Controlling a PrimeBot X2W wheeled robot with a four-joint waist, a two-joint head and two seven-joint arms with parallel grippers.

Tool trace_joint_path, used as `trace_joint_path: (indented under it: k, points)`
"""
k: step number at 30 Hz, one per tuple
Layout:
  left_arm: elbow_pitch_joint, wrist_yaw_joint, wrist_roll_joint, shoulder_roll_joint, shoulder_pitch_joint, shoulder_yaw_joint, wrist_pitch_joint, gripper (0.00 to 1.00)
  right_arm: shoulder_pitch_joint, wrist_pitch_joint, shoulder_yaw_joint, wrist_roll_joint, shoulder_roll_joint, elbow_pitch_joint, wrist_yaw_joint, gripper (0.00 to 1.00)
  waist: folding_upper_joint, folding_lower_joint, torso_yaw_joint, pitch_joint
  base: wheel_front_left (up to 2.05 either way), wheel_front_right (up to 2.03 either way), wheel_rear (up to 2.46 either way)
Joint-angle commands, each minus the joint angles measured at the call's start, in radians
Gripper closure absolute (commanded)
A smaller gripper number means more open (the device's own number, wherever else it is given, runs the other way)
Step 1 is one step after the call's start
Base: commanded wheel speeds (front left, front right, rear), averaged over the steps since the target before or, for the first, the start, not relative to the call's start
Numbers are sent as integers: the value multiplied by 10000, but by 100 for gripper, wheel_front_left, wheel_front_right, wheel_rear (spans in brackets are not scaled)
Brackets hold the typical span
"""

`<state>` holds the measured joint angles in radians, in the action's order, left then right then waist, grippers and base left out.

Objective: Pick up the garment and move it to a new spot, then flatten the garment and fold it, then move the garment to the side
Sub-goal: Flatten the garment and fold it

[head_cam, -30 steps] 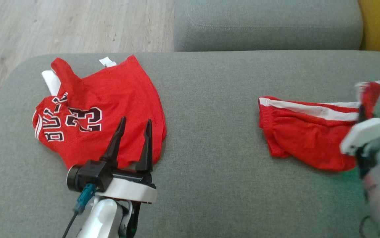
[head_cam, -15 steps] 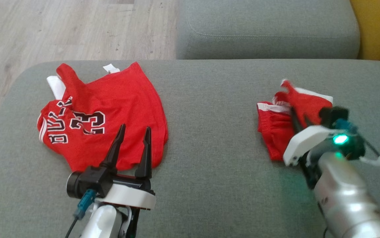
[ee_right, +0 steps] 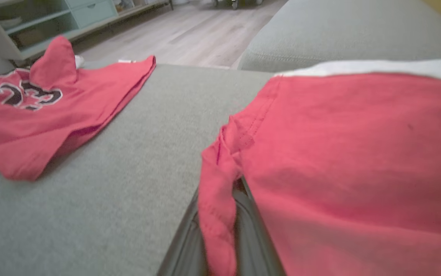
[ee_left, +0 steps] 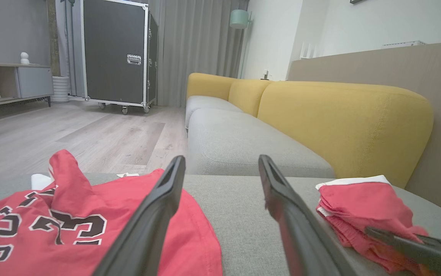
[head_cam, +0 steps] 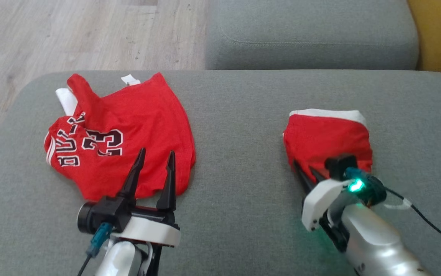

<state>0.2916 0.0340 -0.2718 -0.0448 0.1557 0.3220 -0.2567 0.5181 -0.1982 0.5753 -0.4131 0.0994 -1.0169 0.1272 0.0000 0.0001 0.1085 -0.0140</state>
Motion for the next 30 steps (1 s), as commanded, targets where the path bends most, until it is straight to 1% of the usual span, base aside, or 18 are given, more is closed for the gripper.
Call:
trace_joint_path:
  k: [1, 4, 8, 12, 15, 16, 20, 22, 24, 27, 30]
  points:
    - [-258, -49, 87, -55, 247, -379, -51, 0, 109, -25, 338, -92, 40, 150, 35, 0, 0, -1, -57, -18, 0, 0, 0]
    - [-259, -53, 118, -54, 261, -427, -51, 0, 130, 0, 782, -378, 29, 101, 35, 0, 0, -1, -184, -42, 0, 0, 0]
    - [-303, -49, 145, -54, 260, -515, -51, 0, 358, -146, 1024, -741, 308, 302, 35, 0, 0, -1, -392, -83, 0, 0, 0]
    - [-358, -63, 126, -54, 215, -606, -51, 0, 647, -295, 872, -1118, 847, 729, 35, 0, 0, -1, -639, -142, 0, 0, 0]
    - [-425, -65, 110, -54, 204, -650, -51, 0, 869, -420, 361, -1228, 1428, 979, 35, 0, 0, -1, -787, -177, 0, 0, 0]
    - [-425, -65, 110, -54, 204, -650, -51, 0, 869, -420, 361, -1228, 1428, 979, 35, 0, 0, -1, -787, -177, 0, 0, 0]
    - [-532, -79, 114, -54, 179, -725, -51, 0, 1033, -583, -763, -865, 2197, 1222, 35, 0, 0, -1, -997, -203, 0, 0, 0]
    - [-579, -89, 115, -54, 159, -764, -51, 0, 972, -618, -1501, -564, 2464, 1398, 35, 0, 0, -1, -1099, -208, 0, 0, 0]
    - [-633, -97, 115, -54, 135, -806, -51, 0, 806, -628, -2444, -108, 2646, 1893, 35, 0, 0, -1, -1208, -198, 0, 0, 0]
    - [-730, -99, 94, -54, 92, -845, -51, 0, 141, -632, -4014, 680, 2521, 2991, 35, 0, 0, -1, -1382, -144, 0, 0, 0]
    - [-780, -77, 78, -54, 33, -869, -51, 0, -773, -633, -5350, 1514, 1958, 4146, 35, 0, 0, -1, -1527, -76, 0, 0, 0]
